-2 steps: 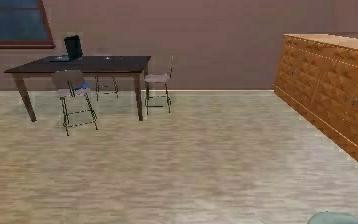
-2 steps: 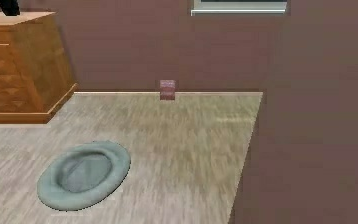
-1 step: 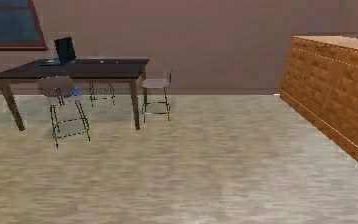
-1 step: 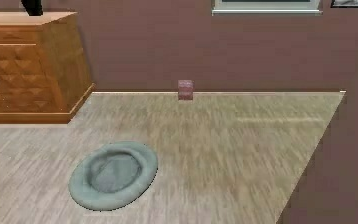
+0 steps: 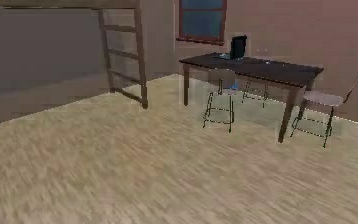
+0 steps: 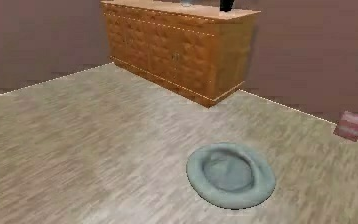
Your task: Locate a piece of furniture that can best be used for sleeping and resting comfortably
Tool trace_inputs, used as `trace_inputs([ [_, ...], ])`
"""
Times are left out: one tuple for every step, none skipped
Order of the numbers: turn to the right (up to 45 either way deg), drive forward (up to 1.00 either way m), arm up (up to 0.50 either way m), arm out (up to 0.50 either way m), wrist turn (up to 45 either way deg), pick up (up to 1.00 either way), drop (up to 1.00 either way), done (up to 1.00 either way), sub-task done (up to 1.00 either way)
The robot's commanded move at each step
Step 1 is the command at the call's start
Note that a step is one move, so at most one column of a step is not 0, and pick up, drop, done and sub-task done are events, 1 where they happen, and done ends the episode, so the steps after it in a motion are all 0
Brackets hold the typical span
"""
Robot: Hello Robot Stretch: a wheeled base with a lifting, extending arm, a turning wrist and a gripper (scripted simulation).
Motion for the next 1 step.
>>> trace_inputs([
  [-45.0,0.0,0.0,0.0,0.0,0.0,0.0,0.0,0.0],
])
